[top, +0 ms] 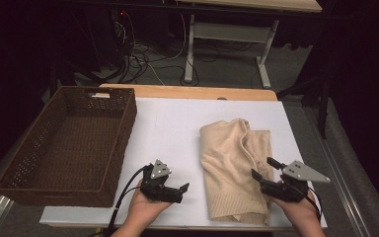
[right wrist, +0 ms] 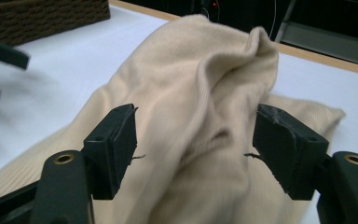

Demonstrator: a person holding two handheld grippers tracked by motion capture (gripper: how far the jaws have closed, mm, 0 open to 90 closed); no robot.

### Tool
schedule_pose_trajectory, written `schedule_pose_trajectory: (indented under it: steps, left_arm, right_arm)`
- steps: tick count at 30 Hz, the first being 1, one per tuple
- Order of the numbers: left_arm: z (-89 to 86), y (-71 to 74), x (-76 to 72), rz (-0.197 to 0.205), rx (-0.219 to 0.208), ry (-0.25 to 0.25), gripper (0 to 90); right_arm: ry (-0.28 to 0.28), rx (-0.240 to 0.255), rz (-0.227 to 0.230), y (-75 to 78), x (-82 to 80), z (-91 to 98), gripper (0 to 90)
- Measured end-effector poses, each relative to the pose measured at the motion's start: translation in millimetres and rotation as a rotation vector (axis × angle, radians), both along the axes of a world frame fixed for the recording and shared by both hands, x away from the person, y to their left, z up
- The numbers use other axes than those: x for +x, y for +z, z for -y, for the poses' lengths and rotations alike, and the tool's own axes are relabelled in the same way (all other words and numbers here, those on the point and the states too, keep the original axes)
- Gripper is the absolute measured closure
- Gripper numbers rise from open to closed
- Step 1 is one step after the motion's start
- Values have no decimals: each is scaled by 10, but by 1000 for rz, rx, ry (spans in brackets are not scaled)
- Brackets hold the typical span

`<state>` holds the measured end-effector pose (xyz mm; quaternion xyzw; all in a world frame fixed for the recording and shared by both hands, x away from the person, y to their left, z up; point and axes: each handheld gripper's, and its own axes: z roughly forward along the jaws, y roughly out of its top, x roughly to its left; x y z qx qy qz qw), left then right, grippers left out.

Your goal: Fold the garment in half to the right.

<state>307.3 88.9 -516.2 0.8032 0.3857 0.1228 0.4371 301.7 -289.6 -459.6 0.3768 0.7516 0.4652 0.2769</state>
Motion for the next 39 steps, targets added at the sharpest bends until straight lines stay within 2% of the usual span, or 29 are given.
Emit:
schedule_pose_trajectory:
  steps: [2, 11, 14, 17, 18, 22, 25, 27, 30, 32, 35, 36, 39]
  left_arm:
    - [-26, -3, -26, 4, 6, -6, 0]
    - [-81, -40, -27, -11, 4, 10, 0]
    - [-79, -31, -44, -8, 5, 8, 0]
    - [-89, -8, -65, 0, 2, 11, 0]
    - [-89, -8, -65, 0, 2, 11, 0]
    - [-125, 25, -76, 5, -3, 23, 0]
    - [-134, 27, -71, 4, -4, 27, 0]
    - [-128, 23, -67, 2, 1, 25, 0]
    - [-119, 18, -70, 1, 3, 24, 0]
    - [-121, 22, -73, 1, 5, 22, 0]
    - [-116, 31, -80, 3, 6, 20, 0]
    - [-112, 33, -81, 4, 6, 19, 0]
    - [-95, 33, -82, 4, 8, 17, 0]
  right_arm:
    - [-13, -10, -6, 24, 233, -58, 306]
    - [-88, -29, -43, 135, 972, -222, 302]
    - [-125, -35, -83, 108, 1229, -246, 304]
    - [-153, -42, -151, -22, 1448, -248, 304]
    - [-153, -42, -151, -22, 1448, -248, 304]
    - [-182, -68, -271, -289, 1585, -257, 271]
    - [-179, -60, -310, -362, 1599, -243, 277]
    - [-164, -66, -349, -395, 1608, -250, 303]
    - [-140, -35, -379, -404, 1612, -235, 413]
    - [-118, -42, -366, -397, 1590, -248, 514]
    - [-99, -62, -321, -378, 1535, -275, 729]
    - [-101, -68, -301, -366, 1516, -276, 770]
    - [-119, -62, -239, -297, 1445, -250, 788]
